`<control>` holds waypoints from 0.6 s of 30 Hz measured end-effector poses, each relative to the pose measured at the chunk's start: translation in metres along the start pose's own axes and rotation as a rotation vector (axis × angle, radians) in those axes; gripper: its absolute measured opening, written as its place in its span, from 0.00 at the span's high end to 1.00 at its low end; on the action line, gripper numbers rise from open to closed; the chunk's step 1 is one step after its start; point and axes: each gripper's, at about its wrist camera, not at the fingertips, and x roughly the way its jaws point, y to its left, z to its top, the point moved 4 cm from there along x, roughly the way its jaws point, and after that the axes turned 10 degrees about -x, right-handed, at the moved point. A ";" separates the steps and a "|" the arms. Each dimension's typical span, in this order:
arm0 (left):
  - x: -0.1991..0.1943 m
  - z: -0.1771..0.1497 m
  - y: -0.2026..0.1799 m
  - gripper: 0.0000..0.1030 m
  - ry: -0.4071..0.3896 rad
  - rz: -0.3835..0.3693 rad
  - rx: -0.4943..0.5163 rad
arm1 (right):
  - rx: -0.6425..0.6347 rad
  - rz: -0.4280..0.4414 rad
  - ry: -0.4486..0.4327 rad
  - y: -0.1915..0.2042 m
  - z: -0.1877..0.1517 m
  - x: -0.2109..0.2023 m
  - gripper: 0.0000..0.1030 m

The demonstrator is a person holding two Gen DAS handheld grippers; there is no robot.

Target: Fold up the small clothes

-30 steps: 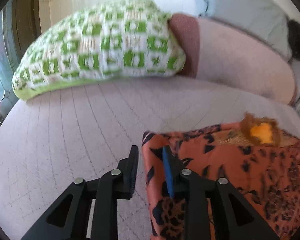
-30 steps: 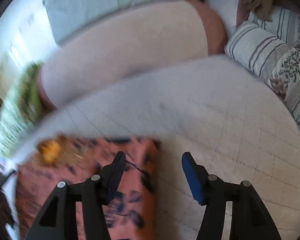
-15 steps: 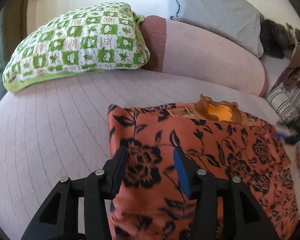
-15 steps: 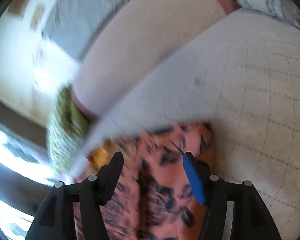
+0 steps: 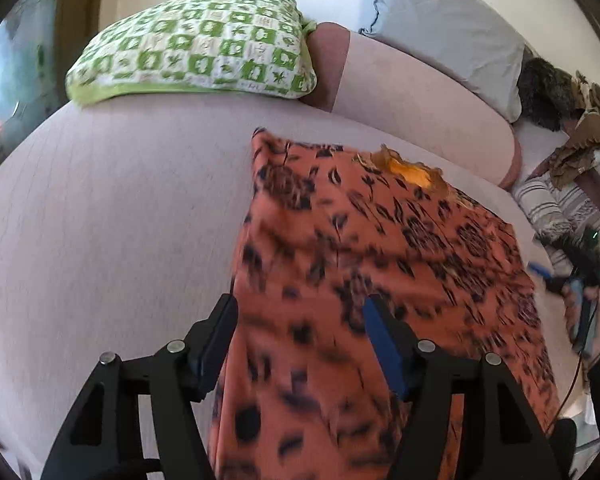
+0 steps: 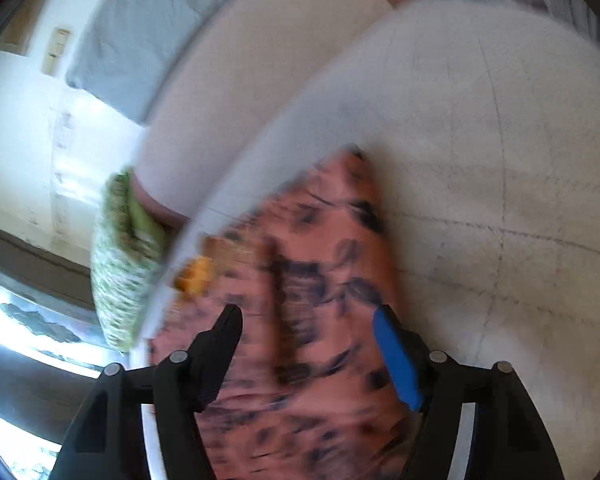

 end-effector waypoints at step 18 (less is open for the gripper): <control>-0.065 -0.123 0.057 0.25 0.158 0.106 -0.013 | -0.359 -0.263 0.342 0.000 -0.239 -0.151 0.29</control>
